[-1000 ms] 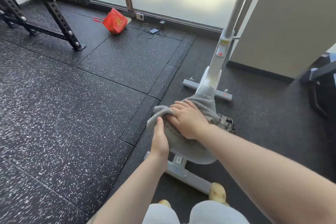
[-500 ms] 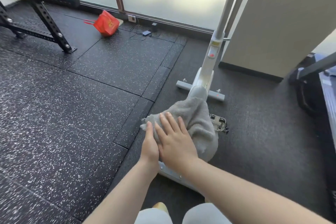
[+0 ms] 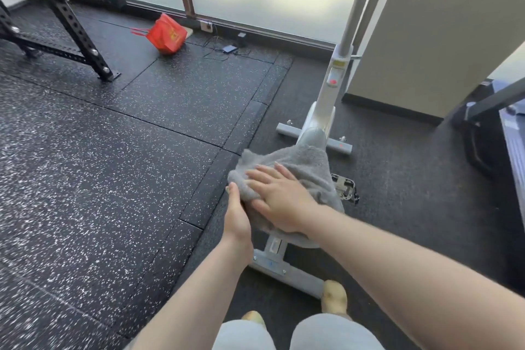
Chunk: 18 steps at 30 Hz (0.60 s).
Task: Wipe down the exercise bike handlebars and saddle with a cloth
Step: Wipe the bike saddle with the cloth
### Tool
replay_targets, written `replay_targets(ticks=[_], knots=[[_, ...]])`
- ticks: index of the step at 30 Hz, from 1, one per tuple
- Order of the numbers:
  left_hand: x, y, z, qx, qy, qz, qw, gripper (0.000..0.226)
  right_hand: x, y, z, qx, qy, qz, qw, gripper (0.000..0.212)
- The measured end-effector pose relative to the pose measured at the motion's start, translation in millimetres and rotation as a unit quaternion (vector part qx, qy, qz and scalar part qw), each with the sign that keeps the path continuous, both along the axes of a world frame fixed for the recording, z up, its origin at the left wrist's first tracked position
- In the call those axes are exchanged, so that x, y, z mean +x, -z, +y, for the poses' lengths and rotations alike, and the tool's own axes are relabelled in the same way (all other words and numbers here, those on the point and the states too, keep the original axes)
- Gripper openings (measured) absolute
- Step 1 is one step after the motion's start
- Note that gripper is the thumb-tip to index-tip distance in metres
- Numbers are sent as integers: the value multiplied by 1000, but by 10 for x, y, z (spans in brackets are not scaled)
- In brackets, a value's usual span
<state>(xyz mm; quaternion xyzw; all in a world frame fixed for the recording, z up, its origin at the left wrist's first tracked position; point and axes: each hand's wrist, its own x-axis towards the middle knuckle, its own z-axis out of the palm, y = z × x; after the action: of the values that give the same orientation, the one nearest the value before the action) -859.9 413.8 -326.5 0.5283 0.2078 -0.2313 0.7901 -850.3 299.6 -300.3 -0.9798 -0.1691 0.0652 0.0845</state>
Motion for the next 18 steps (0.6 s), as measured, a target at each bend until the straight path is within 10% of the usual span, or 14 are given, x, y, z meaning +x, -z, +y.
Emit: replay_targets(ticks=[5,9,14,18], knots=[[-43,-64,-4,-26,9,4,1000,55,-246,144,299,15,173,-23,984,59],[-81,-20,54,-23,2,13,1000,59,-295,63,139,-6,4,3,1000,51],[-85,-4,20,-6,16,-12,1000,50,-8,101,246,9,178,-20,984,62],[-61,58,53,-12,-10,14,1000,58,-287,113,201,-3,22,-22,1000,53]])
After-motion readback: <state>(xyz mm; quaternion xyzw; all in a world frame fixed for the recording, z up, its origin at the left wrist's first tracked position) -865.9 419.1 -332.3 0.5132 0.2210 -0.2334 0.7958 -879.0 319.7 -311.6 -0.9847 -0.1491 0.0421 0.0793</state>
